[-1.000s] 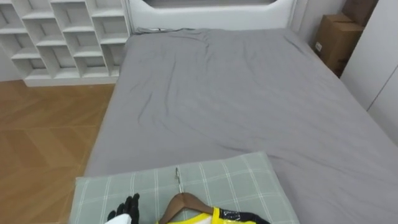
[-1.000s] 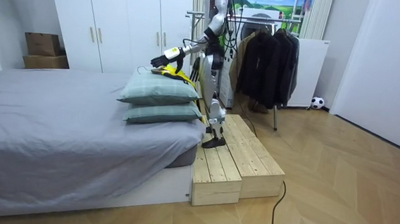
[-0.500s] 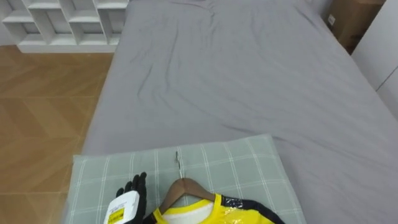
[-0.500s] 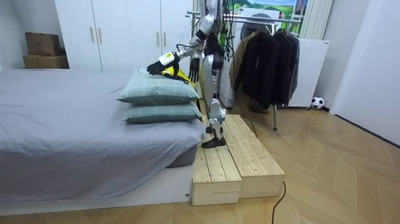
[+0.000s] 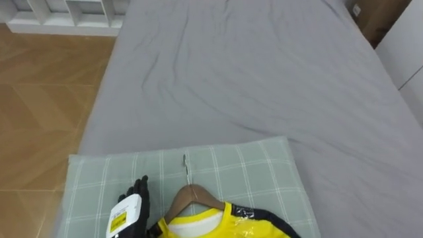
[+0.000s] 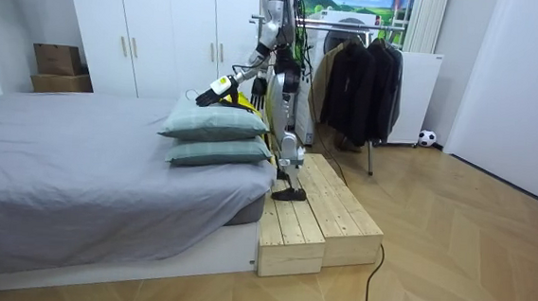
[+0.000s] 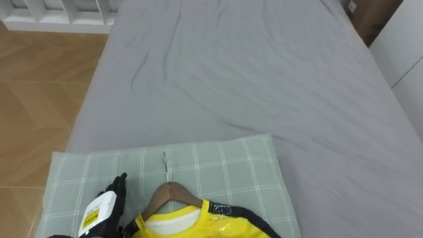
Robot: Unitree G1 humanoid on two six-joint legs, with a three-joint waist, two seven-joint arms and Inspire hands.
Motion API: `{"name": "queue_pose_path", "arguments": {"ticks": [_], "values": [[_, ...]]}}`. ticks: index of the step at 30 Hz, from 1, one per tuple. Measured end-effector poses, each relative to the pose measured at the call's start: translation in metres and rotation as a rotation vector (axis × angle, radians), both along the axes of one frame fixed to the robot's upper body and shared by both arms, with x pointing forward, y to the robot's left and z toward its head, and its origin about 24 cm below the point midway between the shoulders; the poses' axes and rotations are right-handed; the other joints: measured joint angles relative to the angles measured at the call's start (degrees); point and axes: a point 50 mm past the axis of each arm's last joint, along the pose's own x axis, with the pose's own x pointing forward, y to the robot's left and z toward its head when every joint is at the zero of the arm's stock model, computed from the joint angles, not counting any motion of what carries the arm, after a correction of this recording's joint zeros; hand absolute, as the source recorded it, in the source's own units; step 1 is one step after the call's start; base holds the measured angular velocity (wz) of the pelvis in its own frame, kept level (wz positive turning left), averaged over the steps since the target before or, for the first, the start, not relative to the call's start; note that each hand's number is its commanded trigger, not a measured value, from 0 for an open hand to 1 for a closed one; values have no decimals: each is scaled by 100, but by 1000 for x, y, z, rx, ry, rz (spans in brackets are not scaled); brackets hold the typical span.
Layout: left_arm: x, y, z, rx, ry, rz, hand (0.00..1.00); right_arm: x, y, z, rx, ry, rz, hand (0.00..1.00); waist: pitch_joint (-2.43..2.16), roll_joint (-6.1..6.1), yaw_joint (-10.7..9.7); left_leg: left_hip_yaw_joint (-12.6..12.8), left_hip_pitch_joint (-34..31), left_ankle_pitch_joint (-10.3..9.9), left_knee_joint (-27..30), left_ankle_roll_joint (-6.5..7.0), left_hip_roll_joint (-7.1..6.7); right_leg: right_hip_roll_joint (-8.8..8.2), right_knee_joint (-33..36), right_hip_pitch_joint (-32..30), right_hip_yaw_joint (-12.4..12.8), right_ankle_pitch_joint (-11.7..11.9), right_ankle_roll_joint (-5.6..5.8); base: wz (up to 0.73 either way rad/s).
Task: Hang clothes
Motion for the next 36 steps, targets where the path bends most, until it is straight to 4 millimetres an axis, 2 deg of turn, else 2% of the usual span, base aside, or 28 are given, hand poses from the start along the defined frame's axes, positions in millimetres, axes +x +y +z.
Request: {"name": "queue_pose_path", "arguments": {"ticks": [1, 3, 9, 13, 18, 20, 25, 27, 36], "values": [[1, 1, 1, -1, -1, 4, 0, -2, -1, -1, -5, 10, -3, 0, -3, 3, -65, 256, 0, 71, -73, -9, 12, 2, 5, 4, -18, -1, 0, 44], [1, -2, 1, -3, -4, -7, 0, -7, 0, -2, -2, 31, 6, 0, 2, -58, -51, 469, 17, 161, -133, 5, 23, 9, 3, -6, -6, -2, -1, 19], [1, -5, 0, -5, 1, -20, 0, -6, 0, -2, 9, 32, -3, 0, -9, -86, -53, 548, 16, 163, -131, 10, -24, -1, 7, -3, -34, -11, 11, 4], [-11, -6, -8, -1, 37, -32, 0, -5, 0, -2, 13, 30, -2, 0, -18, -88, -20, 634, 77, 207, -116, 80, -78, -47, 18, 51, 48, -26, 57, -1], [-25, -9, -18, 12, 87, -63, 0, -8, 0, -3, 10, 38, -6, 0, -28, -77, 20, 641, 110, 220, -78, 100, -93, -67, 14, 133, 32, -1, 81, 2], [-31, -9, -21, 12, 98, -64, 0, -8, 0, -3, 10, 38, -7, 0, -41, -70, 38, 641, 109, 225, -77, 107, -93, -69, 16, 138, 27, -1, 81, 2], [-42, -11, -27, 12, 124, -75, 0, -9, 0, -3, 10, 40, -8, 0, -104, 1, 58, 640, 111, 226, -77, 107, -93, -73, 13, 157, -8, -1, 80, 2], [-44, -12, -28, 12, 131, -79, 0, -9, 0, -3, 10, 41, -9, 0, -113, 16, 57, 640, 121, 226, -80, 107, -94, -73, 8, 175, -23, -2, 81, 4], [-47, -13, -30, 27, 147, -103, 0, -10, -1, -3, 10, 42, -9, 0, -109, 25, 58, 628, 172, 226, -119, 107, -102, -91, 1, 244, -113, -39, 92, 4]]}}
